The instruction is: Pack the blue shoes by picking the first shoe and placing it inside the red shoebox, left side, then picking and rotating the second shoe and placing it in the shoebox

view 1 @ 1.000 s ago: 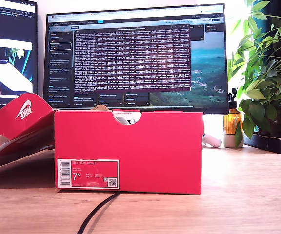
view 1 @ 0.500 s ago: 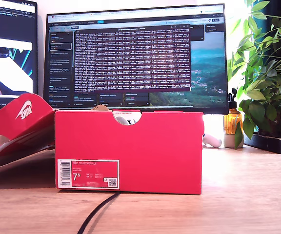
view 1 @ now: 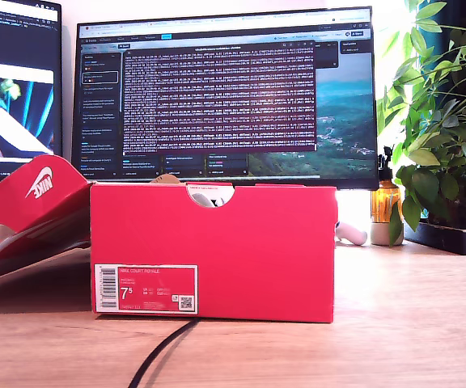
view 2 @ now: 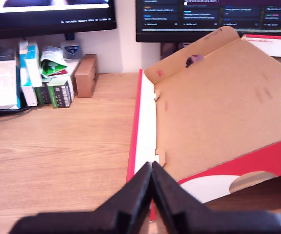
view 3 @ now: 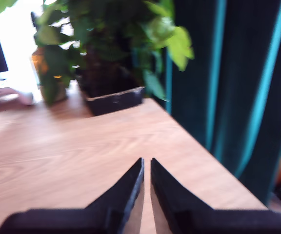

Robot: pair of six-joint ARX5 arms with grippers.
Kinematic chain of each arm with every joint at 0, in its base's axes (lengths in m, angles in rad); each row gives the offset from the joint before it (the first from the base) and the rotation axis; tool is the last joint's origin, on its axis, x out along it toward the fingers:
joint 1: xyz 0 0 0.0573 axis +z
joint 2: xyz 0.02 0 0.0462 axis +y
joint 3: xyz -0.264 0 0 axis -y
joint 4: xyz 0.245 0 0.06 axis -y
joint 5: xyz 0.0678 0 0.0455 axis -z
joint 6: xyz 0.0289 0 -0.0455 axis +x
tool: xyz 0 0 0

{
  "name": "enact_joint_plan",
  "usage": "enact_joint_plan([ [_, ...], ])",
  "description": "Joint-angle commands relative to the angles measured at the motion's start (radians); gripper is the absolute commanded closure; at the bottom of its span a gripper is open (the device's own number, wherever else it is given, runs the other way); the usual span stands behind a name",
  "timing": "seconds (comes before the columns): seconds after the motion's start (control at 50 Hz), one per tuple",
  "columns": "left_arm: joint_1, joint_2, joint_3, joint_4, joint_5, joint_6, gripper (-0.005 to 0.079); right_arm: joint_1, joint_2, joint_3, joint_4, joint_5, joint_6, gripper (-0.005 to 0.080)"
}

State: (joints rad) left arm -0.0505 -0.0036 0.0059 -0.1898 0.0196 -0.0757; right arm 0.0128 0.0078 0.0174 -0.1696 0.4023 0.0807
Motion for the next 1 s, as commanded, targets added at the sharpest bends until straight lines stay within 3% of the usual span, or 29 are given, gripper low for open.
enact_joint_plan([
  [0.0, 0.001, -0.008, -0.031, -0.014, 0.0, -0.003, 0.0754, -0.024, -0.007, -0.011, 0.007, 0.0, 0.001, 0.076],
  [0.36, 0.001, -0.008, -0.031, -0.015, -0.001, -0.003, 0.0754, -0.092, -0.007, -0.011, 0.007, -0.008, 0.001, 0.0759],
  [0.42, 0.001, -0.008, -0.031, -0.014, -0.001, -0.002, 0.0754, -0.103, -0.007, -0.011, 0.008, -0.05, -0.008, 0.076],
  [0.58, 0.001, -0.008, -0.031, -0.015, -0.001, -0.003, 0.0753, -0.103, -0.007, -0.011, 0.002, -0.296, -0.12, 0.076],
  [0.72, 0.001, -0.008, -0.031, -0.015, -0.001, -0.003, 0.0754, -0.103, -0.007, -0.011, 0.002, -0.341, -0.111, 0.0759],
  [0.98, 0.001, -0.008, -0.031, -0.015, -0.001, -0.003, 0.0754, -0.103, -0.007, -0.011, 0.002, -0.341, -0.108, 0.0759],
])
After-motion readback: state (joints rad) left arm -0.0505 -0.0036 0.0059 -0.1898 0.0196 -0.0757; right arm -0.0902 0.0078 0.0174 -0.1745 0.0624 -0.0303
